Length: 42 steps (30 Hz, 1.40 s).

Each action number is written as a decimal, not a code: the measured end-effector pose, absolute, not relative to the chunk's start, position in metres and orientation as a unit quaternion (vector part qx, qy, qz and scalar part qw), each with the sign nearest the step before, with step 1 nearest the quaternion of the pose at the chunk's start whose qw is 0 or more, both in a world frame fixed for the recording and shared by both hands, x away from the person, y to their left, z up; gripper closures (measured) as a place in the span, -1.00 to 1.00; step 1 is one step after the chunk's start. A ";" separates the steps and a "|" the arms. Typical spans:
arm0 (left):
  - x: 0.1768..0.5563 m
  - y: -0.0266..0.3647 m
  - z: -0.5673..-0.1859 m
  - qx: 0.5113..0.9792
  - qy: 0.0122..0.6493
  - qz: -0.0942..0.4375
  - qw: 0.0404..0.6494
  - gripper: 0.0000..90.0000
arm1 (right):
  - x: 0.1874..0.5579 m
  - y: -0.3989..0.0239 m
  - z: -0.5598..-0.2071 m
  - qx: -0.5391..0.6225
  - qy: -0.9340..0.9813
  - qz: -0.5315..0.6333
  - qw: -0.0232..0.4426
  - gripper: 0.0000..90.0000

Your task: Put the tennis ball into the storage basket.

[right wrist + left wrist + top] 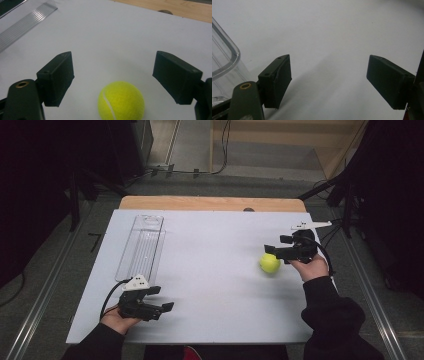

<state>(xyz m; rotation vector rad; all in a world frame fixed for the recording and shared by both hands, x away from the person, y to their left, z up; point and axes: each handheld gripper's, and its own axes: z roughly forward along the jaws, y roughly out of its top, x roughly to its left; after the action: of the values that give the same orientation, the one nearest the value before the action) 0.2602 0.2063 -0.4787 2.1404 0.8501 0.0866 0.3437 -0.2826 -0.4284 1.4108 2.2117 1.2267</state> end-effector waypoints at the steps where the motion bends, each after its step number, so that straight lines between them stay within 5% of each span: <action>1: 0.260 0.206 -0.479 0.849 0.338 0.034 0.406 -0.55 | 0.344 -0.283 -0.429 0.486 0.758 0.418 0.123 -0.66; 6: 0.260 0.206 -0.479 0.848 0.337 0.034 0.406 -0.55 | 0.347 -0.284 -0.433 0.496 0.758 0.409 0.115 -0.66; 10: 0.260 0.206 -0.479 0.849 0.336 0.033 0.406 -0.55 | 0.348 -0.285 -0.437 0.497 0.758 0.404 0.122 -0.82; 11: 0.260 0.206 -0.479 0.850 0.337 0.033 0.404 -0.55 | 0.348 -0.285 -0.438 0.507 0.757 0.395 0.120 -1.00; 14: 0.260 0.206 -0.479 0.849 0.338 0.033 0.404 -0.55 | 0.349 -0.287 -0.444 0.510 0.756 0.398 0.094 -1.00; 42: 0.261 0.207 -0.478 0.850 0.336 0.032 0.404 -0.55 | 0.350 -0.275 -0.480 0.516 0.763 0.375 0.102 -1.00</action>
<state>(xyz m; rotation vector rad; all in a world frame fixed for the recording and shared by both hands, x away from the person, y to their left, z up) 0.2607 0.2070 -0.4785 2.1458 0.8495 0.0817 0.3501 -0.2754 -0.4802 1.5248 2.2528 1.1067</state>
